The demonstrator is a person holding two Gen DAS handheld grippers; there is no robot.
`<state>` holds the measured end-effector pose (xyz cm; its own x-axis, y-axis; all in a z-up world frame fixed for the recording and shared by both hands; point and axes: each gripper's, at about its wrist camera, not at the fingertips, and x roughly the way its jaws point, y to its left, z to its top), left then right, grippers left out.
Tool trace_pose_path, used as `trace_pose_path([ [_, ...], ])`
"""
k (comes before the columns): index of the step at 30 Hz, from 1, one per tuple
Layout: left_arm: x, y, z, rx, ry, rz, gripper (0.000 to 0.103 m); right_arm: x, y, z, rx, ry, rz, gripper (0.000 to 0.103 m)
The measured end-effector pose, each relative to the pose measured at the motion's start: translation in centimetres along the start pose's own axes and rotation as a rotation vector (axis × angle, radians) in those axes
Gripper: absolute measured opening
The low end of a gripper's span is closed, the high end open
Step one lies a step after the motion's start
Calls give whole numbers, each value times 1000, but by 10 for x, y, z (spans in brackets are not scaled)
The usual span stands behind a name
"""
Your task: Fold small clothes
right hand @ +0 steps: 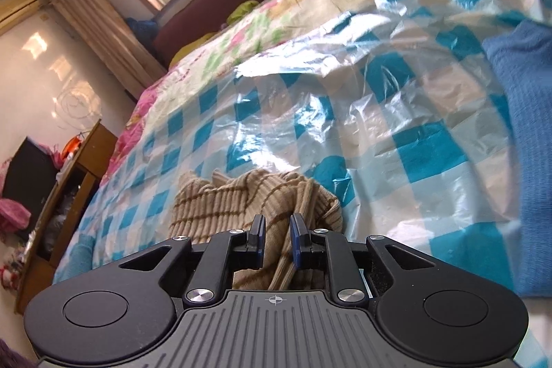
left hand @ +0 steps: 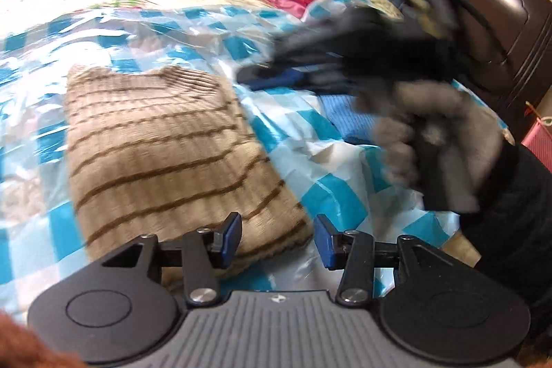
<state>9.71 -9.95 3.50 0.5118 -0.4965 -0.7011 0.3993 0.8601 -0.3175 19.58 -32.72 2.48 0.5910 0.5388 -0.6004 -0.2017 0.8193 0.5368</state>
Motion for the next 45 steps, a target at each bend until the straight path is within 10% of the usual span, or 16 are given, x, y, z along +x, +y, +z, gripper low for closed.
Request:
trace_pose_path([
  [13,-33,58,-17,-126,-98,104,49,-29,54,-89,-210,190,-62,24],
  [17,-27,66,-11,-116,-120,124,49,-22,42,-92,-189,196,-140,5],
  [23,8,83,-18,-137,-25,157,52,-32,30,-98,-135,200,-182,5],
  [32,9,92,-24,-183,-39,124,53,-46,58,-54,-159,84,-164,18],
  [45,2,96,-18,-189,-62,120,54,51,38,-12,-60,68,-238,33],
])
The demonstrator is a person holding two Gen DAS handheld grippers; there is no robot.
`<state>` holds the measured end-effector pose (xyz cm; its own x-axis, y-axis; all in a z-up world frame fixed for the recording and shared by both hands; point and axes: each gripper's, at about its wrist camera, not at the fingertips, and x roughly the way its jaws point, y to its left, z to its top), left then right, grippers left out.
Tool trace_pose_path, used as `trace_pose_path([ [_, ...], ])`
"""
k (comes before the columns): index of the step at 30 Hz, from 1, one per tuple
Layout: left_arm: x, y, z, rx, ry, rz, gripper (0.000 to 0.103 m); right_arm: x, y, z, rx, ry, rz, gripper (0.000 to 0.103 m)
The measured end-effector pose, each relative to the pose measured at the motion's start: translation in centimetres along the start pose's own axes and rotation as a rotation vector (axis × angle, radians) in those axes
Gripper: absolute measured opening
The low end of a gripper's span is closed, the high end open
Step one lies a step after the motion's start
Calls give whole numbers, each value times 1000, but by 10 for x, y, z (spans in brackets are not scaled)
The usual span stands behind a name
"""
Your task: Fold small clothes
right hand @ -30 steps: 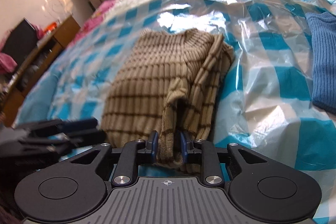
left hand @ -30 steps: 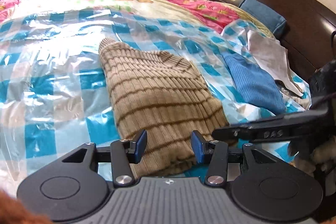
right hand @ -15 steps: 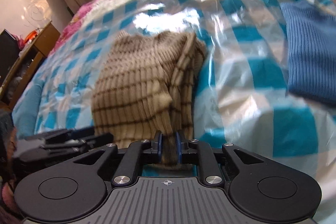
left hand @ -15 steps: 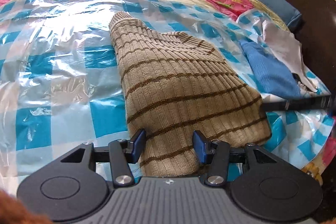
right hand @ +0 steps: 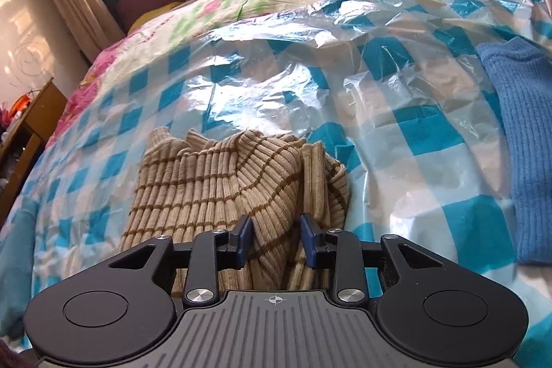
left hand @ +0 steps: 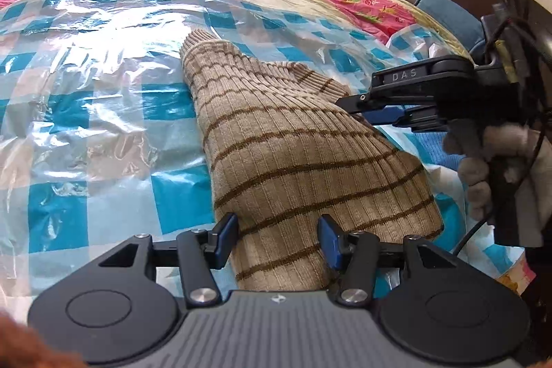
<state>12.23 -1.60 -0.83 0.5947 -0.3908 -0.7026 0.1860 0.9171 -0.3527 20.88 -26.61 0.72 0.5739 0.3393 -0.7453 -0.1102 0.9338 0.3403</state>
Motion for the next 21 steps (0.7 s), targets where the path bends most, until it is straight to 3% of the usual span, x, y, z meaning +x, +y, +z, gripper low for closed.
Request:
trace_pose_path([
  [6,-3,5,8,-9,-17,11,54,-15,-9,1,17,-40,28,34],
  [14,0,6,19,-2,-20,35,54,11,-17,12,49,-9,43,39],
  [21,7,9,23,-3,-16,32,55,5,-23,8,59,1,129,40],
])
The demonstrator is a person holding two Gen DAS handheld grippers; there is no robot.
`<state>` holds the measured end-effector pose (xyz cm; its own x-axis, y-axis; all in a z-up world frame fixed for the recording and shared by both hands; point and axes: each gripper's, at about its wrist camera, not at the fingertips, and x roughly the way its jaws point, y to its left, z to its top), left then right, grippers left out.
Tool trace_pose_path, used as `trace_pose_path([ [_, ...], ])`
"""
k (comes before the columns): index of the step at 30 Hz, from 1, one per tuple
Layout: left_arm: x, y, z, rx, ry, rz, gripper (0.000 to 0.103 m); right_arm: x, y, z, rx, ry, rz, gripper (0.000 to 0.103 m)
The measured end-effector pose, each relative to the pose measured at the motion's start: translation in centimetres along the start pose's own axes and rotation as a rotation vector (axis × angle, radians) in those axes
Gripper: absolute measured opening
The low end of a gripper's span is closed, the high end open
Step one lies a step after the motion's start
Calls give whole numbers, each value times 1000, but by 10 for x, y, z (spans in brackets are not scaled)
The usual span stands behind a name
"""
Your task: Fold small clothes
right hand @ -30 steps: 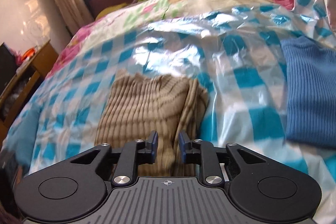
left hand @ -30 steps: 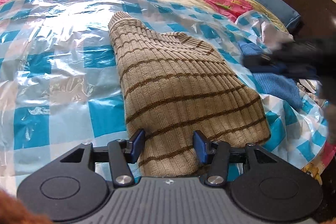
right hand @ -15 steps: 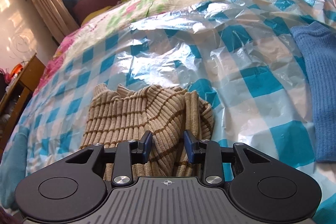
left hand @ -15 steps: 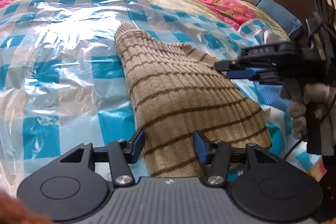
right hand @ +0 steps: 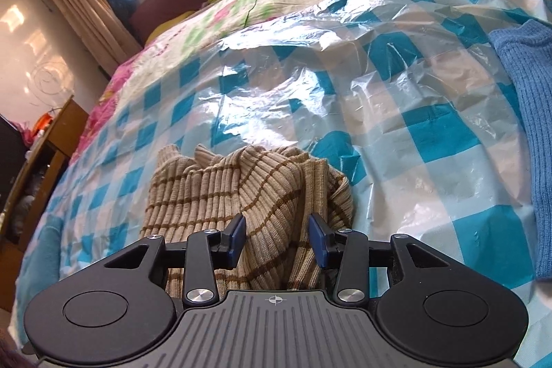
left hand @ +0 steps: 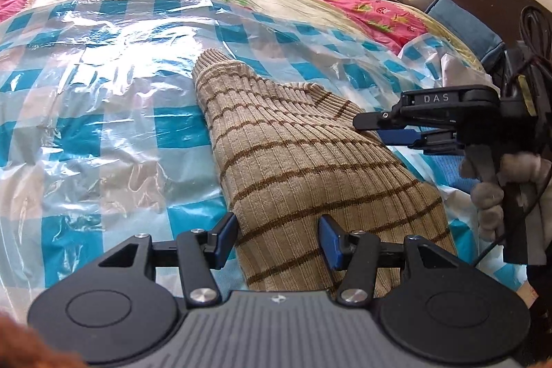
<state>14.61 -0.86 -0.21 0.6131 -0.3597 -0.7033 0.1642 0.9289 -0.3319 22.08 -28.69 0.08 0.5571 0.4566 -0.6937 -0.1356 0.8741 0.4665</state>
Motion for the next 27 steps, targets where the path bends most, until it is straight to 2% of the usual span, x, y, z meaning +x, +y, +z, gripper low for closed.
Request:
trace_pose_path([
  [5,2,0,3,1,1,6,55,16,14,3,-35,15,9,40],
  [7,2,-1,4,3,1,6,55,17,20,3,-84,12,-18,32],
  [8,3,-1,5,3,1,5,56,16,22,2,-99,13,-28,18],
  [10,2,-1,6,-1,-5,3,56,7,19,0,-92,-1,-14,14],
  [16,5,-6,17,13,-44,-31,56,-34,-7,-8,17,-106,0,12],
  [20,23,-13,18,50,-24,-7,62,-17,-24,-11,58,-80,-54,12],
  [22,25,-14,17,61,-24,5,65,-16,-29,-11,80,-79,-34,12],
  [25,25,-12,16,40,-18,7,66,-14,-23,-10,48,-76,-45,14],
  [27,22,-13,17,36,-18,9,66,-14,-20,-9,32,-69,-54,18],
])
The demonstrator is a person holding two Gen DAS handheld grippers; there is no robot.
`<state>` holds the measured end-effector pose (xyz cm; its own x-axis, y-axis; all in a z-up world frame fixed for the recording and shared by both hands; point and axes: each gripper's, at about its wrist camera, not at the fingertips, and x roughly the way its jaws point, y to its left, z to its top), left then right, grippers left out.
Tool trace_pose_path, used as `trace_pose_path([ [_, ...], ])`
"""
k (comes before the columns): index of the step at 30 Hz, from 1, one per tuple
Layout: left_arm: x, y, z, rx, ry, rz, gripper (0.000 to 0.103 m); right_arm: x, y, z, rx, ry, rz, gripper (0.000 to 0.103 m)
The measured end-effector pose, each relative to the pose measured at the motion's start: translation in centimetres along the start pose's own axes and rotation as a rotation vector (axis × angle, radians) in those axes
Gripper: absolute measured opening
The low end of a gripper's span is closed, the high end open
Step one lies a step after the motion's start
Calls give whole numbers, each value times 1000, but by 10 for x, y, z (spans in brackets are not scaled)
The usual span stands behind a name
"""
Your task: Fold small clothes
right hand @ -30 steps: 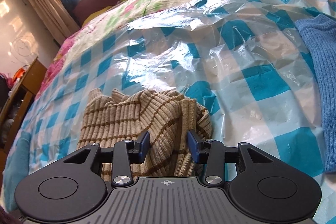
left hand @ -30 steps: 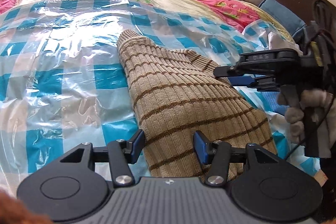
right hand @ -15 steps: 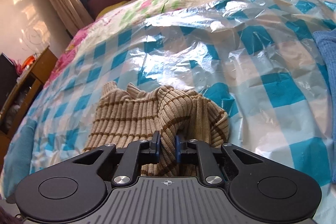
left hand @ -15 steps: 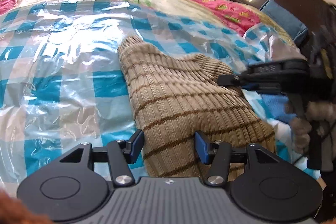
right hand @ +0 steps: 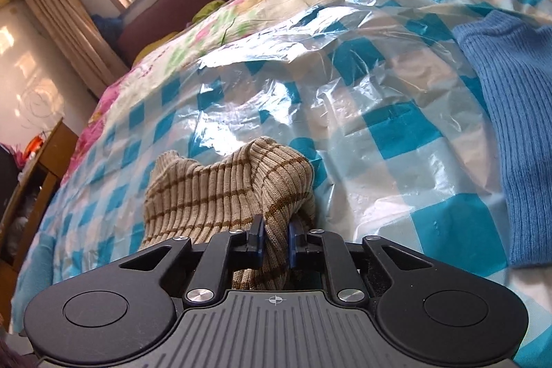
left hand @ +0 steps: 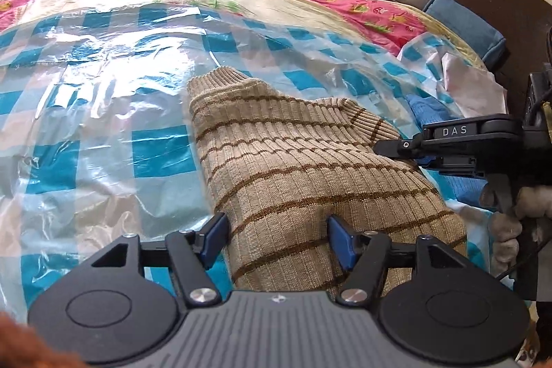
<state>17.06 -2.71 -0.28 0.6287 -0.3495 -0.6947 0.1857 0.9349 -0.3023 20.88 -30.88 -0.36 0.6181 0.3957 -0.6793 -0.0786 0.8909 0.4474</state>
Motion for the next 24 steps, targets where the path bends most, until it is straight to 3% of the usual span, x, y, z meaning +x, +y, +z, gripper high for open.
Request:
trace_pose_path([
  [10,-20,-11,-3,45,-29,13,66,-46,20,-2,-66,-114,-14,20],
  [15,-16,-8,-9,26,9,27,66,-45,36,-21,-135,-36,69,20],
  [18,-8,-8,-14,34,54,39,66,-31,33,-34,-172,2,-17,17],
  [22,-7,-7,-21,34,82,32,66,-26,20,-32,-138,16,-59,13],
  [24,-10,-8,-20,33,77,29,66,-31,17,-30,-119,22,-40,14],
])
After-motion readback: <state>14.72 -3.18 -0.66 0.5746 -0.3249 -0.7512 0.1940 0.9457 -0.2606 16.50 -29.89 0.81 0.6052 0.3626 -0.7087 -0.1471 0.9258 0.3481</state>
